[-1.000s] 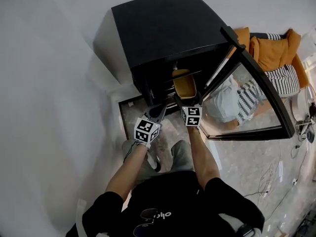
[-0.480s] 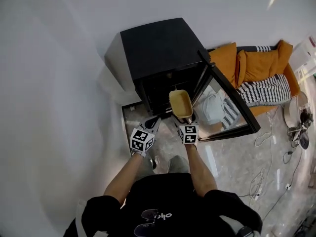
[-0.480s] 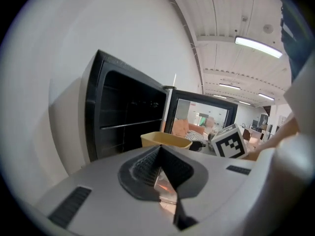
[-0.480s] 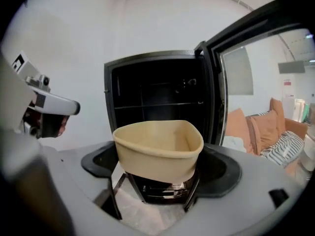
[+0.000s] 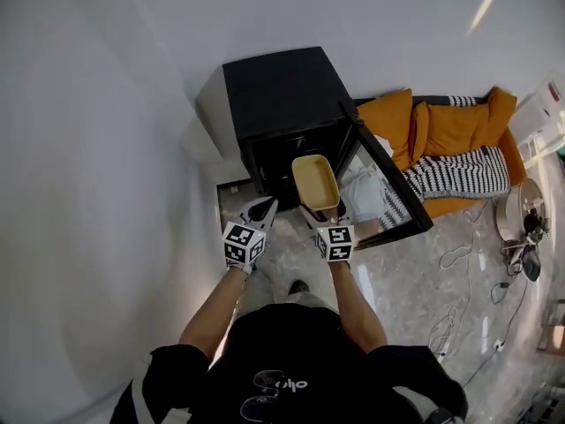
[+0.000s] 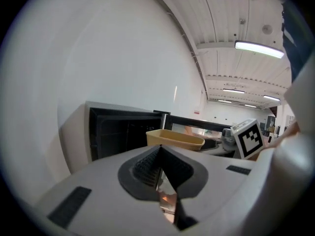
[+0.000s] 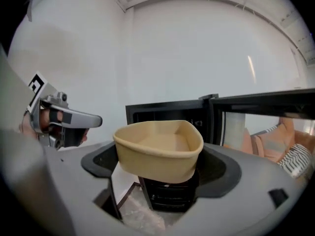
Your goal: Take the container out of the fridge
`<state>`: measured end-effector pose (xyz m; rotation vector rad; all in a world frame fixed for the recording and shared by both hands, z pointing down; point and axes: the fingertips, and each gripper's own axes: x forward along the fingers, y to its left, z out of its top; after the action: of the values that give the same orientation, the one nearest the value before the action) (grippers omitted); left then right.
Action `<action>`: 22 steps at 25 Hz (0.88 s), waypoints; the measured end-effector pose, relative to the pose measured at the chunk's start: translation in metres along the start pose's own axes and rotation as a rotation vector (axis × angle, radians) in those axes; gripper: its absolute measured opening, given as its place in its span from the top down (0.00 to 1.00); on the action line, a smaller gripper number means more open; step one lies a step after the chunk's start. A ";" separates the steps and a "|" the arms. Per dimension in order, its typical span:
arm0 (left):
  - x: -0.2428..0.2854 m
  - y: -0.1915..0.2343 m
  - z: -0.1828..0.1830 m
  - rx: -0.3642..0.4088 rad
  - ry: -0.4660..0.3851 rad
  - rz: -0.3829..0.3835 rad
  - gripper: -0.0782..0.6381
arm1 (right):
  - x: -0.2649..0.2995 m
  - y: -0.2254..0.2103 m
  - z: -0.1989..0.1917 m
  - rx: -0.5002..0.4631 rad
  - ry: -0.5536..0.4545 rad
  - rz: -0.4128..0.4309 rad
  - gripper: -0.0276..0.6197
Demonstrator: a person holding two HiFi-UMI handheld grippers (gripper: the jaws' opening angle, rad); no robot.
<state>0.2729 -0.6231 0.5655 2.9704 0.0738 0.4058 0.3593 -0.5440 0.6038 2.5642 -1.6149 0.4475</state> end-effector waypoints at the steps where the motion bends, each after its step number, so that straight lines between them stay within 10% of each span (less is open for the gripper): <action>1: -0.003 -0.001 0.006 0.004 -0.006 0.007 0.89 | -0.004 0.001 0.009 -0.005 -0.007 0.013 0.19; 22: -0.025 -0.018 0.065 0.059 -0.074 0.049 0.89 | -0.054 -0.009 0.072 -0.070 -0.074 0.043 0.19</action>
<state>0.2660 -0.6155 0.4946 3.0473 0.0052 0.3042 0.3606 -0.5092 0.5203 2.5274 -1.6814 0.2973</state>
